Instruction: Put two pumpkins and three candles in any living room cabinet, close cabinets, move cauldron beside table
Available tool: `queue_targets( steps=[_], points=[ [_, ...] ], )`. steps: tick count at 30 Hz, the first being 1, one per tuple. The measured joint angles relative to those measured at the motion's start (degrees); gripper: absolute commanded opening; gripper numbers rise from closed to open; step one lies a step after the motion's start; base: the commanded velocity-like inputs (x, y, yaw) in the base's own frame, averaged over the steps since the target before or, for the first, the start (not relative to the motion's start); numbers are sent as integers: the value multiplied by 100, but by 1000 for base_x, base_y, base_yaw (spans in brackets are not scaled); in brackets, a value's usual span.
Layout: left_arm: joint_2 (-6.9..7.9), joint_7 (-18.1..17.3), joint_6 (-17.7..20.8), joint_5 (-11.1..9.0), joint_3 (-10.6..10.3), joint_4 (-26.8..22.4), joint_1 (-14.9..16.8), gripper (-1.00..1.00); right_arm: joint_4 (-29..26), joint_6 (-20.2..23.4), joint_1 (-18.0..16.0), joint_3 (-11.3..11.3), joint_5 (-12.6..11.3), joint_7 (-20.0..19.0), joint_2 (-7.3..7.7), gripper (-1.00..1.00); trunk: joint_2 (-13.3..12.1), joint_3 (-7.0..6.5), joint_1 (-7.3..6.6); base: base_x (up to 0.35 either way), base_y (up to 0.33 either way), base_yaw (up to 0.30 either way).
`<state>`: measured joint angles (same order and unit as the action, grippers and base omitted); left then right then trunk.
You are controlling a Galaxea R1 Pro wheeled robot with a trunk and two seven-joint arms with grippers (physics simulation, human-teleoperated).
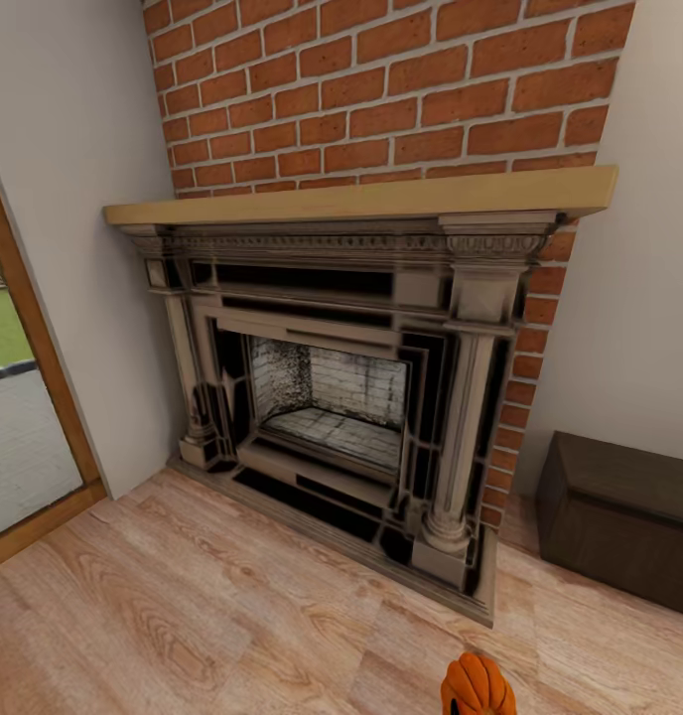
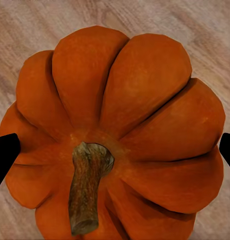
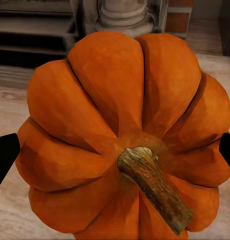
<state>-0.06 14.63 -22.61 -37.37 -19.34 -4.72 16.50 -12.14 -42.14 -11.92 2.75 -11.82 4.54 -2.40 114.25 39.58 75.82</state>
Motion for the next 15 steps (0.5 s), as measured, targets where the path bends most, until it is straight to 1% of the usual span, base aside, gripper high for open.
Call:
queue_targets(
  steps=[1, 2, 3, 4, 6, 10, 15],
  points=[
    [-33, -27, -37, 28, -30, -32, 0, -100, 25, 32, -16, -9, -18, 29, -32, -100, 0, 0, 0, 0, 0, 0],
    [-66, -38, -61, 59, -88, -68, 1, -100, 43, 2, -17, 2, 12, -1, -65, -100, 0, 0, 0, 0, 0, 0],
    [-99, -35, -68, 36, -91, -61, -1, -100, 44, -9, -17, 35, 80, -5, -98, -100, 0, 0, 0, 0, 0, 0],
    [-127, -32, -77, 19, -55, -58, -1, -100, 45, -10, -17, 36, 99, -3, -130, -100, 0, 0, 0, 0, 0, 0],
    [-129, -30, -79, 20, -22, -53, 0, -100, 46, -29, -18, 2, 56, -1, -131, -100, 0, 0, 0, 0, 0, 0],
    [-165, -41, -87, 26, -17, -46, 0, -100, 86, -32, -18, 17, 82, -11, -95, -100, -159, -71, -87, 0, 0, 0],
    [-169, -43, -89, 27, -17, -46, 0, -100, 94, -35, -18, 16, 88, -11, -86, -100, -360, -161, -197, 0, 0, 0]
  ],
)
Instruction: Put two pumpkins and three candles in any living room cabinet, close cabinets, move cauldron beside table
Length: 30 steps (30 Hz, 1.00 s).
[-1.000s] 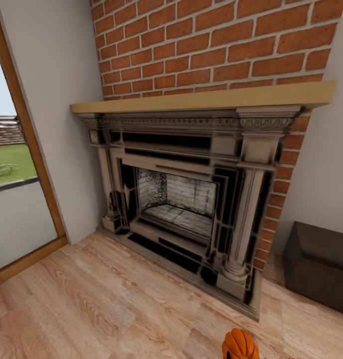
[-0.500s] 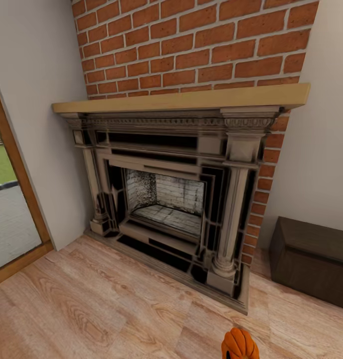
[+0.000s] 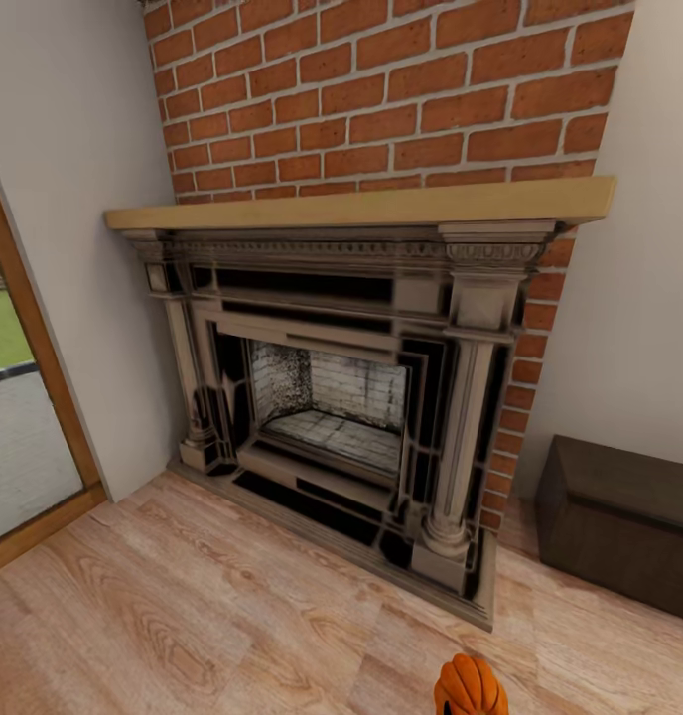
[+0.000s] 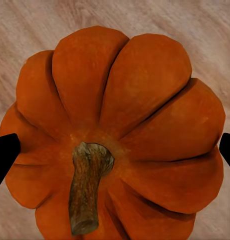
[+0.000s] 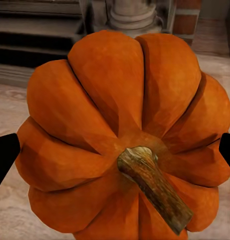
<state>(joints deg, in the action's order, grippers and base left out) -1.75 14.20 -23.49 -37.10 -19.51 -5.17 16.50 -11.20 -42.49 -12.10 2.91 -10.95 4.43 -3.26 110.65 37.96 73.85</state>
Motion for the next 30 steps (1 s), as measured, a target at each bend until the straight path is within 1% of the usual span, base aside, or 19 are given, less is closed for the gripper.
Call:
queue_targets(
  steps=[6, 14, 28, 30],
  points=[
    [0, -1, 0, -1, 2, 0, 0, -100, 1, -1, 0, -1, 2, 0, 1, -100, -241, -108, -132, 0, 0, 0],
    [0, 1, 1, -4, 8, 1, 0, -100, 22, -8, 1, 5, 3, 2, 1, -100, -242, -108, -132, 0, 0, -16],
    [-1, -6, 9, -6, 8, 3, 1, -100, 87, 17, 3, 25, 2, 2, 1, -100, -242, -108, -132, 0, 0, -238],
    [-1, -8, 11, -7, 1, 1, 1, -100, 213, 17, 5, 19, -14, 8, 0, -100, -242, -107, -132, 0, 0, -138]
  ],
)
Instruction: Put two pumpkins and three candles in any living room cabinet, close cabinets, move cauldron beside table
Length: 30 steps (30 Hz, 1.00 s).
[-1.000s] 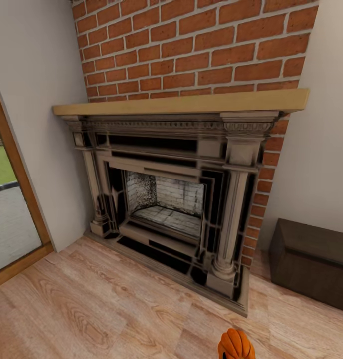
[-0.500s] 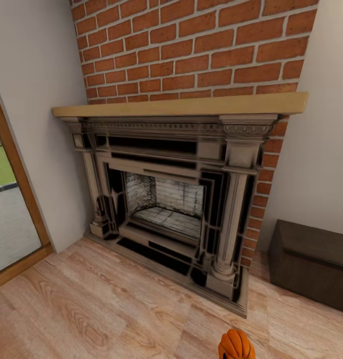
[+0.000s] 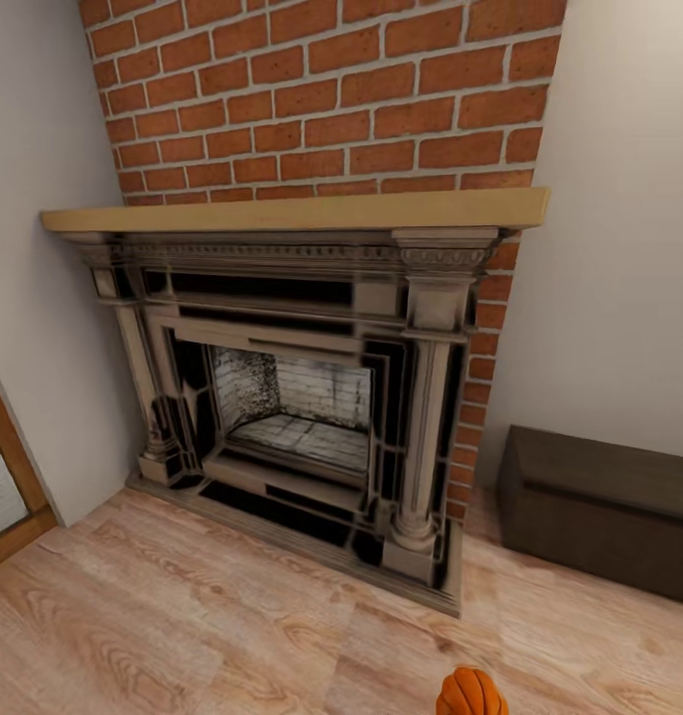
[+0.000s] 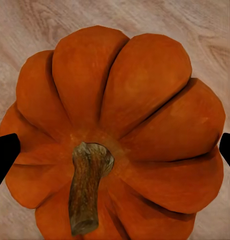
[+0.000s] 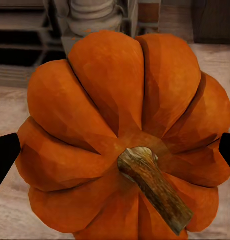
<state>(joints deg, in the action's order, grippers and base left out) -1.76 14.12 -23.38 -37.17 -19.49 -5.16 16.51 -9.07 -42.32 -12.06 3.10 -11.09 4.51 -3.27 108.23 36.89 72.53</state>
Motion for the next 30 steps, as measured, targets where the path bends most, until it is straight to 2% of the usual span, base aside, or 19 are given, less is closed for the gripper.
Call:
queue_targets(
  steps=[13, 21, 30],
  points=[
    [15, 1, 1, -16, 8, 23, -1, -100, 139, 0, -4, -17, 6, 21, -1, -100, 0, -1, 0, 0, 0, -20],
    [9, 0, 29, -16, 15, 28, 0, -100, 134, 0, -3, -20, -22, 24, 2, -100, 0, -1, 0, 0, -19, -263],
    [9, -1, 37, -17, 13, 35, -1, -100, 133, -2, -3, -35, -41, 27, 11, -100, 0, -1, 0, 0, -280, -269]
  ],
)
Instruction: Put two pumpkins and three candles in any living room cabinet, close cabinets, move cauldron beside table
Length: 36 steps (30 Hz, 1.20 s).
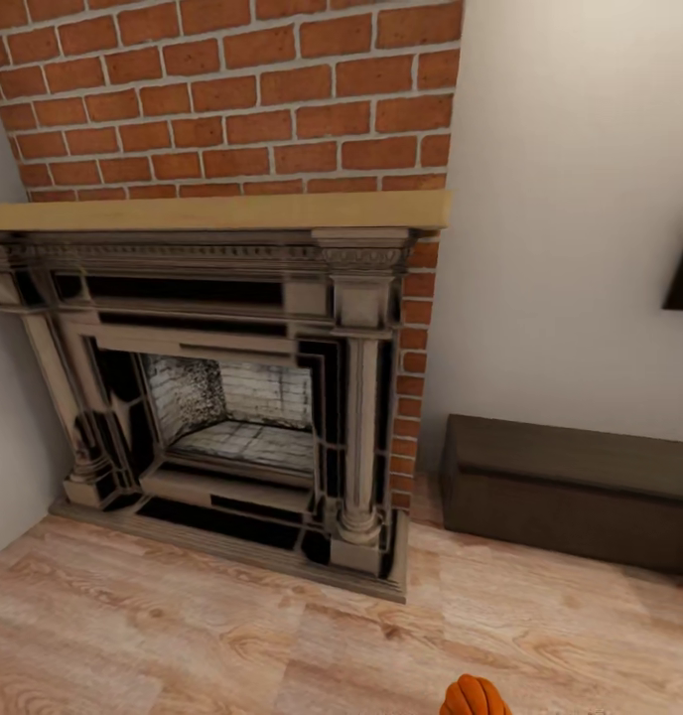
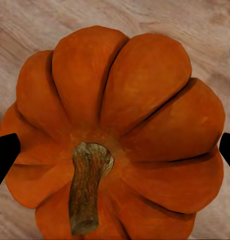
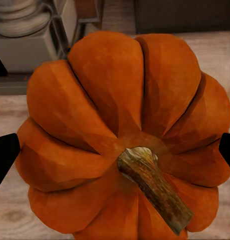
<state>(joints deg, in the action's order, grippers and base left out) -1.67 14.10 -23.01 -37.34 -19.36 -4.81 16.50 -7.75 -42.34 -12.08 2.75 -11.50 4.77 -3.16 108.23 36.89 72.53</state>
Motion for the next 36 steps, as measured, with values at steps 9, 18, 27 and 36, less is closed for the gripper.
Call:
queue_targets(
  steps=[9, 18, 27, 36],
  points=[
    [0, -1, -1, -4, 2, 1, 0, -100, 1, 2, 0, -8, -10, 0, 27, -100, 0, 0, 0, 0, -330, -269],
    [1, 3, -4, 4, -1, 0, 0, -100, 0, 11, -1, -11, -7, -4, 25, -100, 0, 0, 0, 0, -53, -78],
    [5, 3, -3, -2, 2, 0, 0, -100, 1, 19, -1, -11, -17, 5, 11, -100, 0, 18, 0, 0, -1, -1],
    [7, 1, -4, -6, 3, 2, 1, -100, 6, 20, 0, -8, -13, 5, 18, -100, 0, 73, 0, 0, 0, -122]
  ],
)
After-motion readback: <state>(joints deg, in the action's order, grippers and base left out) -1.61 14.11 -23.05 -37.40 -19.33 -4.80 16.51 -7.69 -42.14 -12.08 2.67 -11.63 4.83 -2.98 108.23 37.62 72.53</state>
